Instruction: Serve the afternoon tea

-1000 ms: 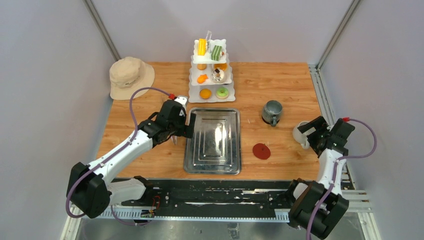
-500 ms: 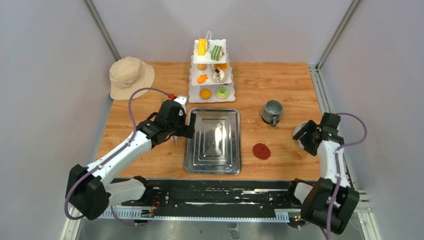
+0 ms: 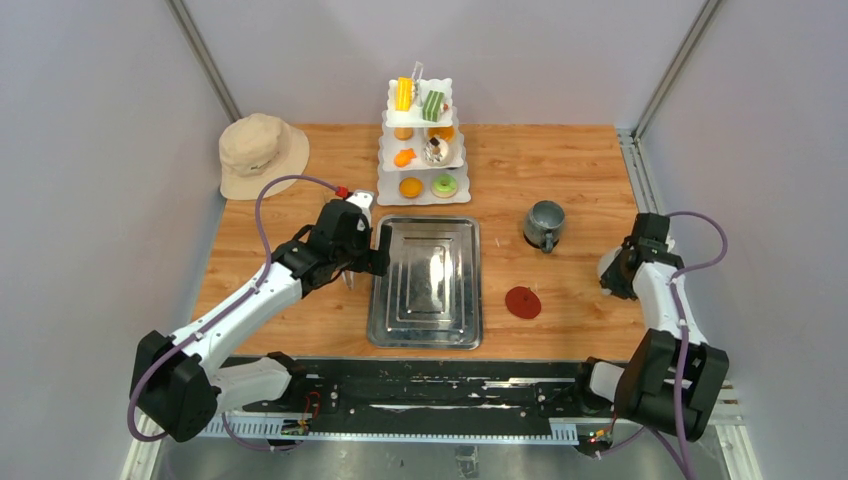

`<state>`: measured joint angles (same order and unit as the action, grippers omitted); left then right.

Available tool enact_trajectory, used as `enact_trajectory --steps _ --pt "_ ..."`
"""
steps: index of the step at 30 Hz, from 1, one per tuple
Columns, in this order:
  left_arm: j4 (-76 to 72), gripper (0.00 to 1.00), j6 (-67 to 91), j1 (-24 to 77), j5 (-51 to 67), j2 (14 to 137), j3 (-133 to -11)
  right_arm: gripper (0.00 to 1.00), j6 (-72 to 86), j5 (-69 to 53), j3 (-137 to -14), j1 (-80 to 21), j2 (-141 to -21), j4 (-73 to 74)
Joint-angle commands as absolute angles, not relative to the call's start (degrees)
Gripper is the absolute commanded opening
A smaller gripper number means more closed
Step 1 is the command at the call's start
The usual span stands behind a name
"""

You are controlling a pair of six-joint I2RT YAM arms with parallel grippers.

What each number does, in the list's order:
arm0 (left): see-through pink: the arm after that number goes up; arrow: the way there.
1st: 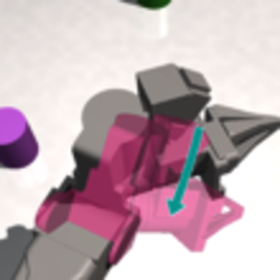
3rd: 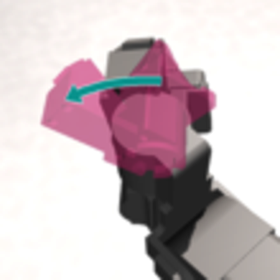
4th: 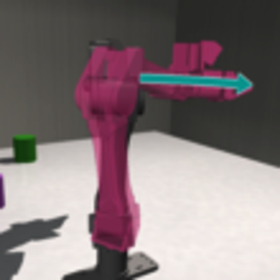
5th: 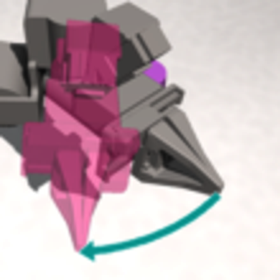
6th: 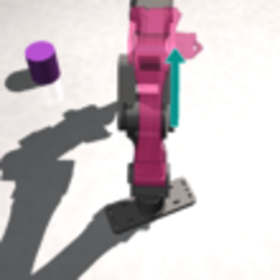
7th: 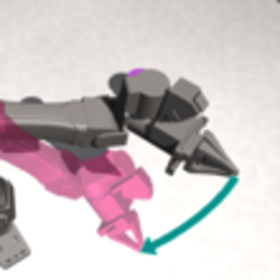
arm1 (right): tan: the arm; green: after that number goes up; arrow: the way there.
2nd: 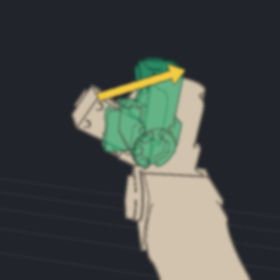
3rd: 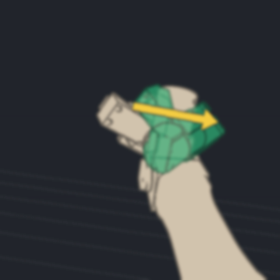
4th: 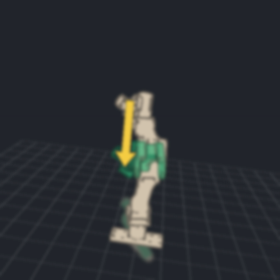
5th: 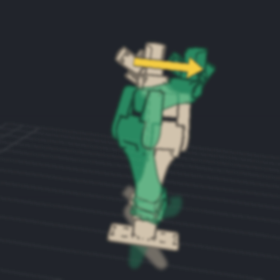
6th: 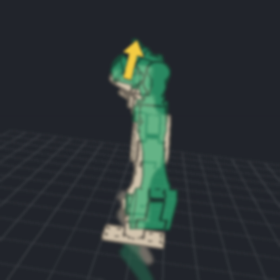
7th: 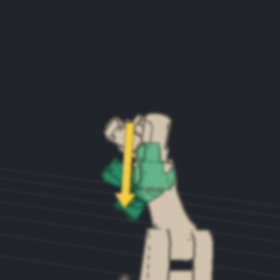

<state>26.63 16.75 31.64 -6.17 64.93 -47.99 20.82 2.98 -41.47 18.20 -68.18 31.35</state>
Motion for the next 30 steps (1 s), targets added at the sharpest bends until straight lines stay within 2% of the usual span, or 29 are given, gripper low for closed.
enact_trajectory --steps 1,8,12,19,25,30 --pt "25.15 0.98 17.16 31.99 -5.5 64.31 -47.7 0.01 20.27 6.84 -42.44 15.24 -65.09 33.58" --pt "25.87 0.98 17.49 31.99 -6.83 64.75 -47.95 0.01 21.52 10.21 -45.62 6.75 -57.09 39.44" --pt "25.96 0.98 18.04 31.99 -6.7 65.46 -48.44 0.01 22.93 11.65 -46.6 -2.21 -52.59 42.75" --pt "26.52 0.98 19.85 31.99 -10.05 66.37 -49.39 0.01 28.36 10.53 -40.34 -19.18 -44.33 41.51" --pt "26.68 0.98 21.24 32.06 -7.6 68.15 -49.62 0.01 27.55 19.36 -42.08 -32.19 -52.84 41.19" --pt "26.59 0.98 20.93 32.0 -7.09 67.73 -49.39 0.01 29.65 22.65 -42.49 -36.49 -57.2 40.15"
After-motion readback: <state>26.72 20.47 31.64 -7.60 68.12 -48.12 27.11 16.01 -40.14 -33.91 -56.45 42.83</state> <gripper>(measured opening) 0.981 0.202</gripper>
